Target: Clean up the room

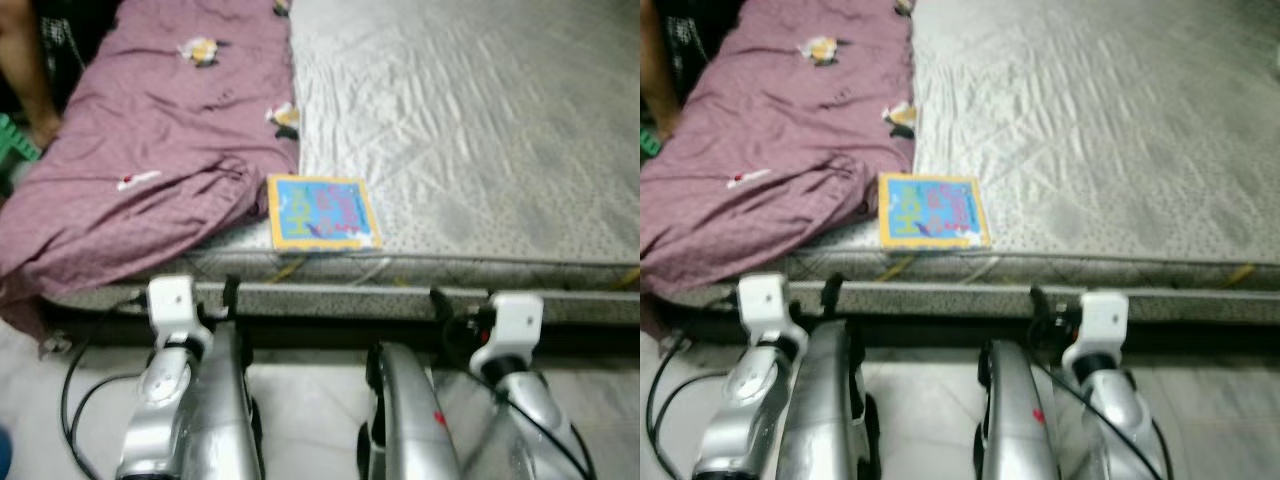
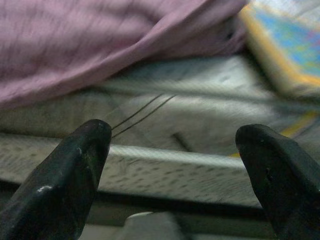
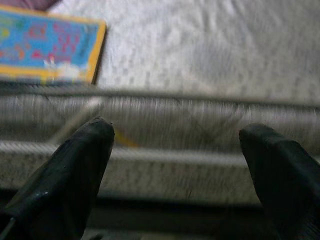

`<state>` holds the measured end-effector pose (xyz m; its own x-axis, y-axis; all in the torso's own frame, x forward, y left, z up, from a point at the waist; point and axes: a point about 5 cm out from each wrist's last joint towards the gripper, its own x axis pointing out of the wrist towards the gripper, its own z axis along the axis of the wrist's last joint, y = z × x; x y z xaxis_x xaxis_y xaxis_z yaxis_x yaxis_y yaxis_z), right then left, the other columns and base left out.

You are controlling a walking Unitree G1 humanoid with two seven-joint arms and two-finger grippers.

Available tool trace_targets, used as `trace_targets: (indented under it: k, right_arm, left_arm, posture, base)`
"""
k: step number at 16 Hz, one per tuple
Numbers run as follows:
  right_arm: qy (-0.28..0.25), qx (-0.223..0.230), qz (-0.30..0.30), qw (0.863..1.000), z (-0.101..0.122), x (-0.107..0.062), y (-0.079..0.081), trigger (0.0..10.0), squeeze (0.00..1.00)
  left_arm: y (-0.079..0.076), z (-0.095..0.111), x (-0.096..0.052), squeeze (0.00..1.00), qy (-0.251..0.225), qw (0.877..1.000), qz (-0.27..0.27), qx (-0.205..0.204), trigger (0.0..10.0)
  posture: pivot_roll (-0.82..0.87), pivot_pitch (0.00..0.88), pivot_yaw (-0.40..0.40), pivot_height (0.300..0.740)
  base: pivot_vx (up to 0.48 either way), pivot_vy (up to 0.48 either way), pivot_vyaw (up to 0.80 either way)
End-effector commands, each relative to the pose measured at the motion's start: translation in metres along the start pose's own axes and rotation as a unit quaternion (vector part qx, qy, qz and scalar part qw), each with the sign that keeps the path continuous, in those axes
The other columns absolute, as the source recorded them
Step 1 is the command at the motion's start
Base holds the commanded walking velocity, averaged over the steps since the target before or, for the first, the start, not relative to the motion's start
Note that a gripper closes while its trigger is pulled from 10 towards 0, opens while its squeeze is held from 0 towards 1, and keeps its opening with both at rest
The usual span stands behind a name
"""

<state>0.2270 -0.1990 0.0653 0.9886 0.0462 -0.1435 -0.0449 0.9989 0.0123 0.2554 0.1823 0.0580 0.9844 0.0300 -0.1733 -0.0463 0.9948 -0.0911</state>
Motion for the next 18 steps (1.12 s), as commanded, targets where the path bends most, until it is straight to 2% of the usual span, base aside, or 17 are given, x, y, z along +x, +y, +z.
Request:
trace_targets:
  k: [1,6,8,13,15,18]
  right_arm:
    - [-0.002,-0.006,-0.008,1.000,0.004,-0.005,-0.007,10.0,0.00]
    - [0.004,-0.012,-0.012,1.000,0.005,-0.011,-0.011,10.0,0.00]
    - [0.008,-0.011,-0.013,1.000,0.005,-0.014,-0.009,10.0,0.00]
    - [0.012,-0.012,-0.019,1.000,0.005,-0.017,-0.010,10.0,0.00]
    - [0.010,-0.002,0.000,1.000,0.008,-0.017,-0.006,10.0,0.00]
    - [0.015,0.008,0.062,0.998,0.014,-0.022,0.005,10.0,0.00]
  left_arm:
    - [0.001,0.009,0.006,0.00,-0.016,1.000,0.005,0.002,10.0]
    - [0.010,0.016,0.016,0.00,-0.031,0.999,0.025,-0.015,10.0]
    - [0.011,0.028,0.027,0.00,-0.051,0.998,0.025,-0.017,10.0]
    - [-0.003,0.037,0.043,0.00,-0.059,0.998,-0.001,-0.037,10.0]
    - [-0.012,0.034,0.047,0.00,-0.044,0.997,-0.022,-0.055,10.0]
    - [-0.017,0.026,0.051,0.00,-0.017,0.994,-0.027,-0.100,10.0]
  posture:
    - [-0.08,0.241,-0.042,0.535]
    - [-0.09,0.263,-0.055,0.535]
    - [-0.09,0.285,-0.054,0.535]
    - [-0.11,0.287,-0.050,0.535]
    - [-0.11,0.283,-0.050,0.535]
    - [-0.14,0.275,-0.052,0.535]
  base:
    - [0.000,0.000,0.00]
    - [0.000,0.000,0.00]
    - [0.000,0.000,0.00]
    - [0.000,0.000,0.00]
    - [0.000,0.000,0.00]
    - [0.000,0.000,0.00]
